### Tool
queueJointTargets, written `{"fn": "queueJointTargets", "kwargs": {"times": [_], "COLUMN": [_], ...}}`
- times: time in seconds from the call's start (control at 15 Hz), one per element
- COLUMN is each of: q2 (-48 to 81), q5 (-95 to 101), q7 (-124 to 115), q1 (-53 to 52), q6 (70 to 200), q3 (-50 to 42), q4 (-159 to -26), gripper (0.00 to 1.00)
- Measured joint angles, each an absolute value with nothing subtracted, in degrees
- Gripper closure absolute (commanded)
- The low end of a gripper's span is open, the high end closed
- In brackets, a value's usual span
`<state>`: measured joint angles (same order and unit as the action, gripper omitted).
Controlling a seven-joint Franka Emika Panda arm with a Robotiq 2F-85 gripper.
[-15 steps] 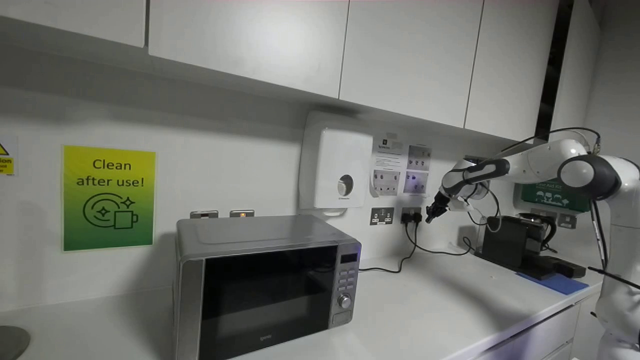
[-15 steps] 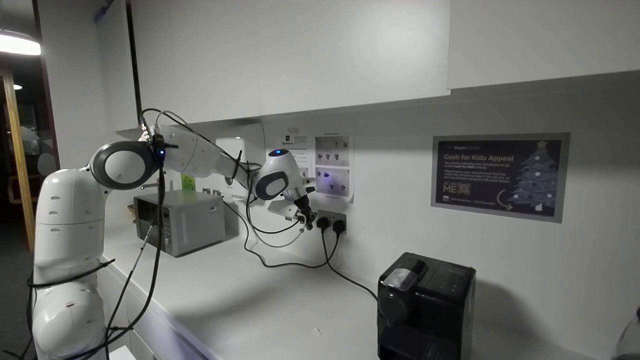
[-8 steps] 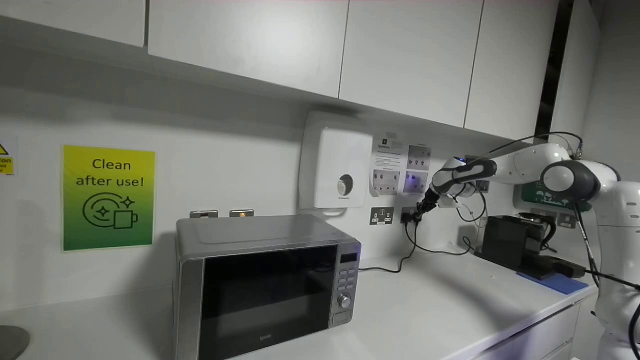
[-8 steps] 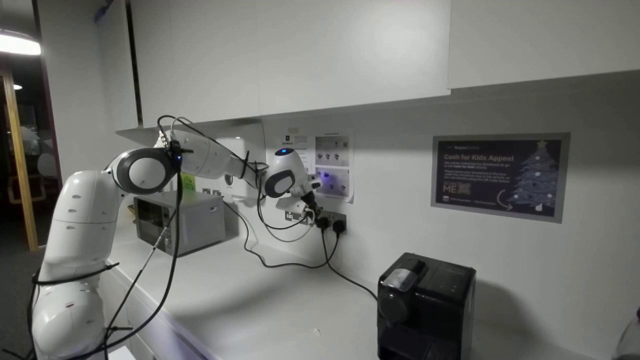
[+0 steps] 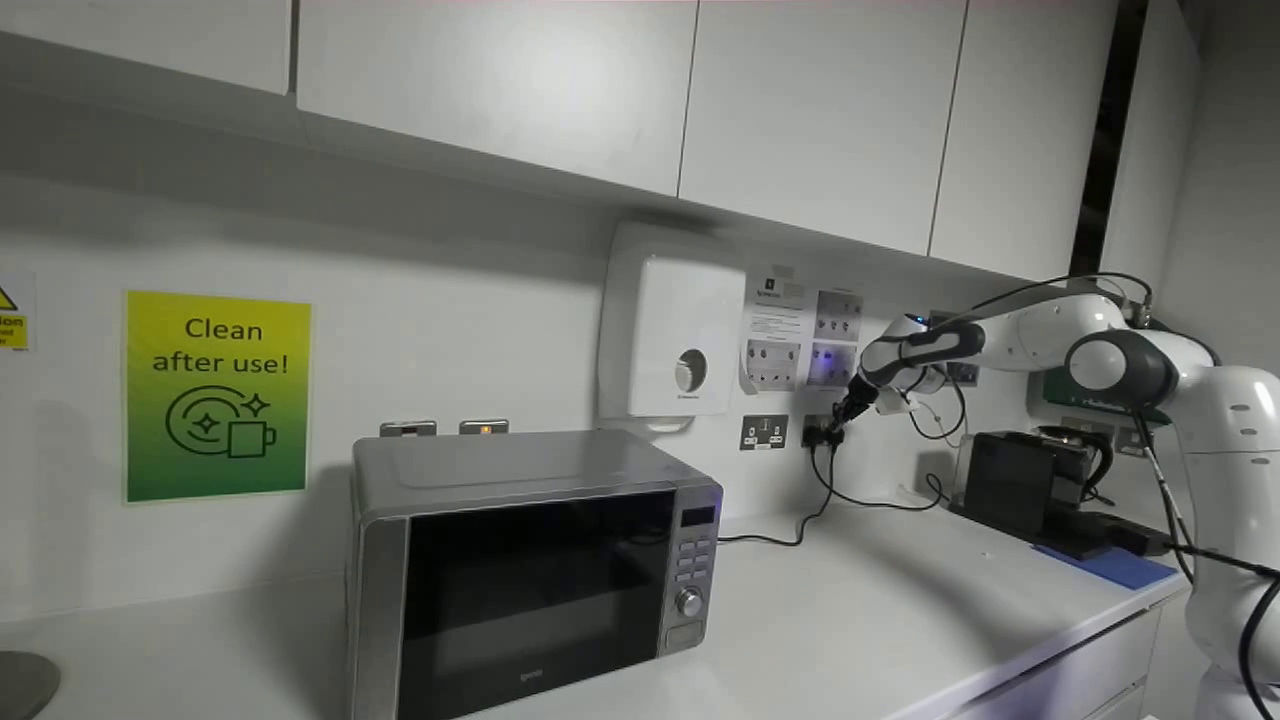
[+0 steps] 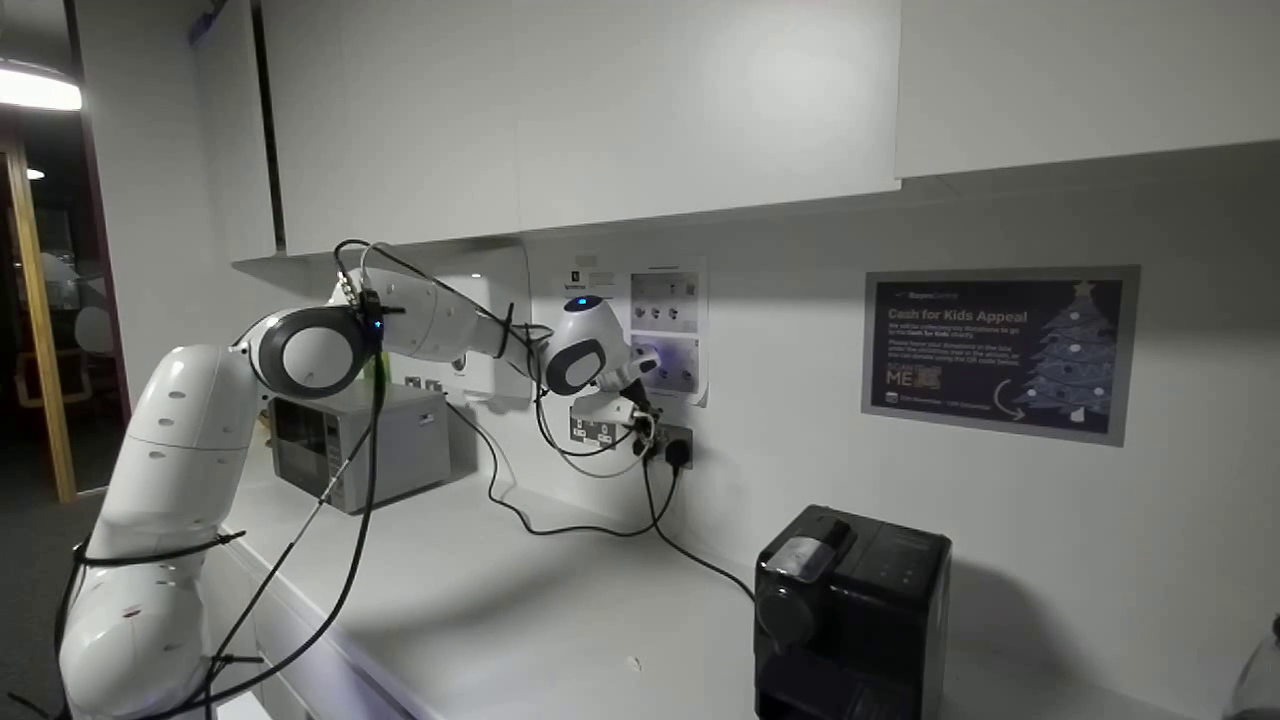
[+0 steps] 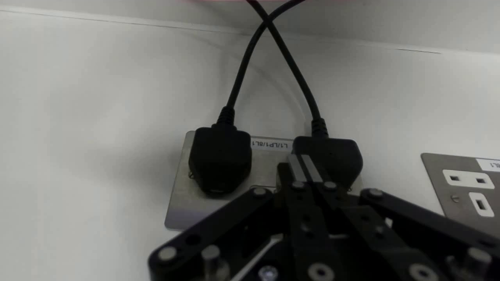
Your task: Flip the left switch on the socket
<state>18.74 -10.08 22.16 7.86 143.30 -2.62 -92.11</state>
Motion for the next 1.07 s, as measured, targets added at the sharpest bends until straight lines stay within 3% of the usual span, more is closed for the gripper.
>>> {"fn": "queueJointTargets", "kwargs": {"times": [1.07], "q2": [22.2], "q5": [-10.2], "q7": [28.0], "q1": [10.5], "q6": [143.6], "q3": [1.2], "q4": [-88.0], "gripper": [1.00]}}
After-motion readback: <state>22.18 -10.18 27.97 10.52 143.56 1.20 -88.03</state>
